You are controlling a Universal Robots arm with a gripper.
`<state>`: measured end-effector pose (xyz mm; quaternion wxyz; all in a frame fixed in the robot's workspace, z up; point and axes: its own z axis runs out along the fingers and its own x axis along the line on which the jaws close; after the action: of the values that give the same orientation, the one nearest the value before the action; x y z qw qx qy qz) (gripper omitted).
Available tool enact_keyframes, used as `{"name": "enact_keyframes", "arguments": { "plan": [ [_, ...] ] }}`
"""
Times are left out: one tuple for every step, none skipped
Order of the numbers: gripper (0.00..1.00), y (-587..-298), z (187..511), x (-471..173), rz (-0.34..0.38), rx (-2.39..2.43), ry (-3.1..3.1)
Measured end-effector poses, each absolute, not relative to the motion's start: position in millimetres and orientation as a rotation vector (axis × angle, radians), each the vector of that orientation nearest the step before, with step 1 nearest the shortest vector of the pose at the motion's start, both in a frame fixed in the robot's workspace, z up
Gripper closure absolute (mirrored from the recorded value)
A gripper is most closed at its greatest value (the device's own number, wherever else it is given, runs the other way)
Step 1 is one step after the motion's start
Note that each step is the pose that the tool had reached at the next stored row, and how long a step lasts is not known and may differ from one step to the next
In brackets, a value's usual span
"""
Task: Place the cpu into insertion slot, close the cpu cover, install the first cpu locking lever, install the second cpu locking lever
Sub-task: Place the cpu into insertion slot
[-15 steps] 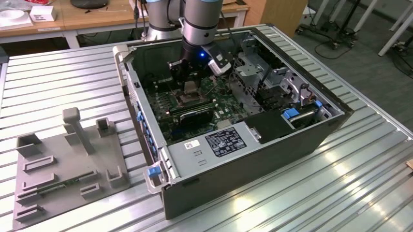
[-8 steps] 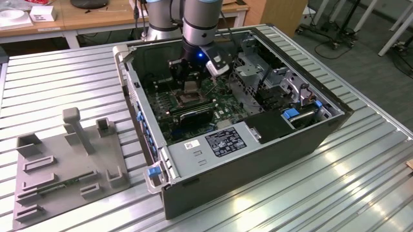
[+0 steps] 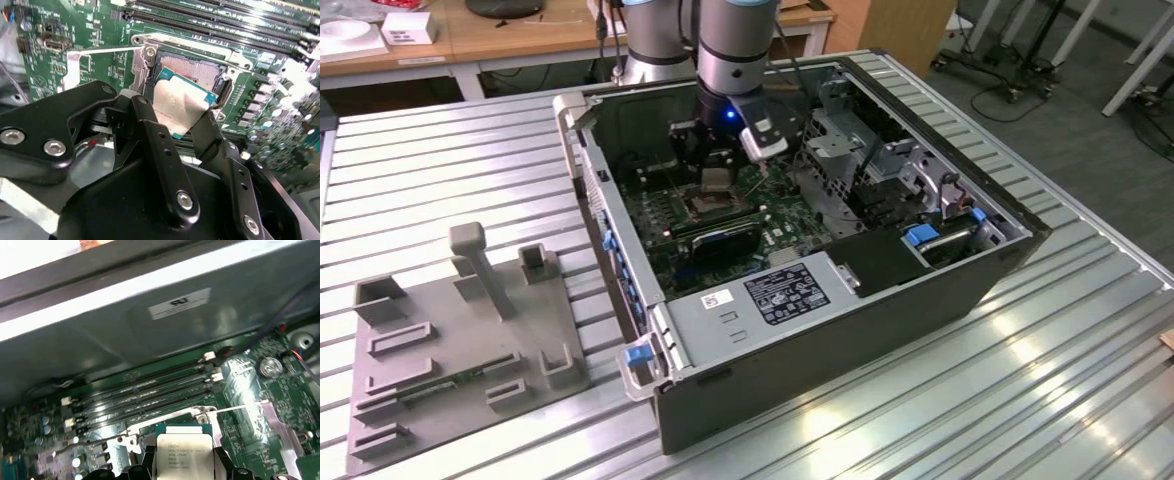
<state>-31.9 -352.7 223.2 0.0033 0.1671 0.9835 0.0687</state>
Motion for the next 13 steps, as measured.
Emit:
{"name": "enact_keyframes", "arguments": {
  "plan": [
    [0.46, -352.7, 223.1, -31.9, 0.215, 0.551, 3.077],
    [0.46, -352.7, 223.1, -31.9, 0.215, 0.579, 3.071],
    [0.46, -352.7, 223.0, -31.9, 0.215, 0.606, 3.064],
    [0.46, -352.7, 222.9, -31.9, 0.215, 0.633, 3.058],
    [0.46, -352.7, 222.9, -31.9, 0.214, 0.662, 3.050],
    [0.46, -352.7, 222.8, -31.9, 0.214, 0.688, 3.043],
    [0.46, -352.7, 222.7, -31.8, 0.214, 0.716, 3.036],
    [0.46, -352.7, 222.6, -31.9, 0.214, 0.744, 3.028],
    [0.46, -352.7, 222.6, -31.9, 0.213, 0.771, 3.020],
    [0.46, -352.7, 222.5, -31.9, 0.213, 0.797, 3.011],
    [0.46, -352.7, 222.5, -31.9, 0.212, 0.824, 3.003],
    [0.46, -352.7, 222.5, -31.9, 0.212, 0.849, 2.995],
    [0.46, -352.7, 222.5, -32.0, 0.212, 0.857, 2.992]
  ]
}}
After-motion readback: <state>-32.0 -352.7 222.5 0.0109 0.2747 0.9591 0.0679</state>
